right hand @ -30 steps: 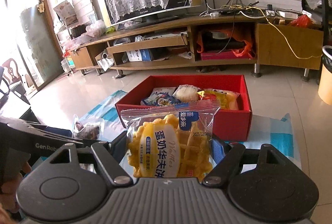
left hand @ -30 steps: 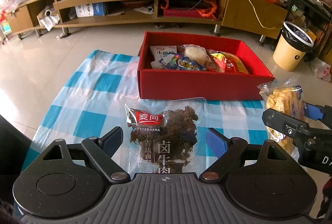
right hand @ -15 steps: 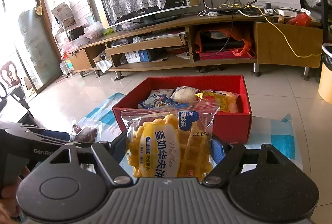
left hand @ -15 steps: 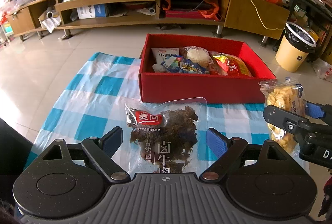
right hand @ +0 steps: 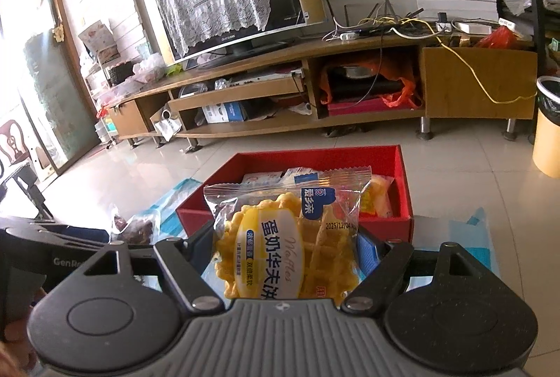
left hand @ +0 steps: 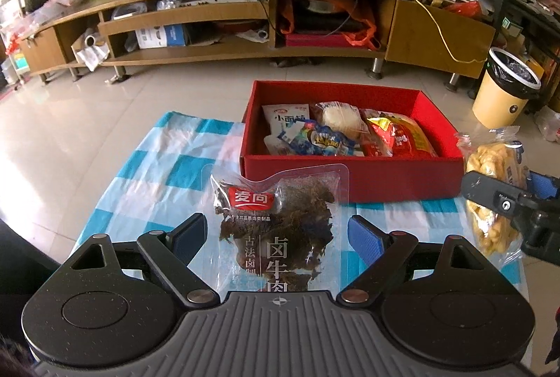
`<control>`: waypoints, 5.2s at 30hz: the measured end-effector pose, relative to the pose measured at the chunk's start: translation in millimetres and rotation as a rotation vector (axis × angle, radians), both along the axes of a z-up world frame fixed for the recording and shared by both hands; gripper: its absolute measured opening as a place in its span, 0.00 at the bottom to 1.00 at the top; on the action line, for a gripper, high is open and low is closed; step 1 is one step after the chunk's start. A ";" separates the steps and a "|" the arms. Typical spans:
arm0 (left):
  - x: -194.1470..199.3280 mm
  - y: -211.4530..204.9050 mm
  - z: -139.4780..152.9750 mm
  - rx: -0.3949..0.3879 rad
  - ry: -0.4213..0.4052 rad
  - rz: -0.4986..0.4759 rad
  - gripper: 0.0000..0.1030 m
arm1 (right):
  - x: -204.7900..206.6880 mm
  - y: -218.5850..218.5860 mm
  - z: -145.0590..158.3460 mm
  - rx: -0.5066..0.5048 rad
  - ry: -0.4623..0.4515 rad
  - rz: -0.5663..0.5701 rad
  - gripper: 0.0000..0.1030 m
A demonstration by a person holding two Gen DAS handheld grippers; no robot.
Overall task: Organize snacks
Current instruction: 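Carry the jerky and waffle packets with both tools over the red box, then lower the jerky packet into the box and open the left tool while the right tool lowers the waffle packet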
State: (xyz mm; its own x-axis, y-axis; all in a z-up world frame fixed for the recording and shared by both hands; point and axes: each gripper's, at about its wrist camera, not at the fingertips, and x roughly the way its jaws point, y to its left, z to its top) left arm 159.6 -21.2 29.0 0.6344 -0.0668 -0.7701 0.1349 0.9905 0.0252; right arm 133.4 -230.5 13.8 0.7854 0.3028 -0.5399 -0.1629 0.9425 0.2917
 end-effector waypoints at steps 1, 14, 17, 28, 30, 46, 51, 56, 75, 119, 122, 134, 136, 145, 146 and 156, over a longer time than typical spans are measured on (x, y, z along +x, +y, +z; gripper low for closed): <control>1.3 0.3 0.2 0.000 -0.002 0.001 0.88 | 1.7 -0.7 0.2 0.000 -0.001 -0.002 0.75; 17.7 3.4 1.9 0.013 -0.021 0.016 0.88 | 23.2 -6.5 2.0 0.008 -0.018 -0.023 0.75; 21.7 4.3 1.9 0.017 -0.024 0.020 0.88 | 27.1 -9.2 1.8 0.010 -0.021 -0.032 0.75; 36.0 3.8 3.7 0.026 -0.041 0.031 0.88 | 42.0 -19.0 2.6 0.022 -0.027 -0.054 0.75; 39.3 2.7 4.3 0.026 -0.045 0.030 0.88 | 44.6 -17.9 2.8 0.022 -0.029 -0.050 0.75; 68.8 -5.7 2.0 0.015 -0.034 0.007 0.88 | 77.7 -18.3 2.8 0.028 -0.010 -0.042 0.75; 76.4 -9.3 -0.1 0.012 -0.028 0.000 0.88 | 88.5 -12.8 1.9 0.036 -0.003 -0.019 0.75; 84.5 -8.4 -1.2 0.004 -0.025 0.009 0.88 | 94.5 -10.4 0.4 0.033 0.000 -0.013 0.75; 113.7 -26.3 4.0 -0.007 -0.032 -0.011 0.88 | 107.4 -9.0 4.3 0.028 -0.008 -0.008 0.75; 161.7 -52.2 -27.8 0.063 0.020 -0.016 0.88 | 160.5 -10.5 -38.1 0.079 0.086 -0.014 0.75; 163.3 -50.9 -32.5 0.064 0.032 -0.010 0.88 | 163.5 -8.8 -41.5 0.074 0.095 -0.013 0.75; 170.5 -51.1 -43.4 0.075 0.050 -0.006 0.88 | 171.2 -8.4 -53.8 0.080 0.116 -0.011 0.75; 171.2 -51.1 -46.1 0.077 0.055 -0.006 0.88 | 172.1 -8.0 -56.3 0.079 0.123 -0.013 0.75; 171.5 -53.4 -51.4 0.090 0.068 -0.018 0.76 | 175.1 -2.9 -60.5 0.066 0.131 -0.012 0.76; 171.0 -53.0 -52.0 0.094 0.067 -0.017 0.78 | 176.0 -2.9 -61.7 0.065 0.141 -0.008 0.76; 165.8 -47.9 -54.2 0.091 0.085 -0.010 0.80 | 175.3 1.2 -67.0 0.030 0.174 -0.017 0.81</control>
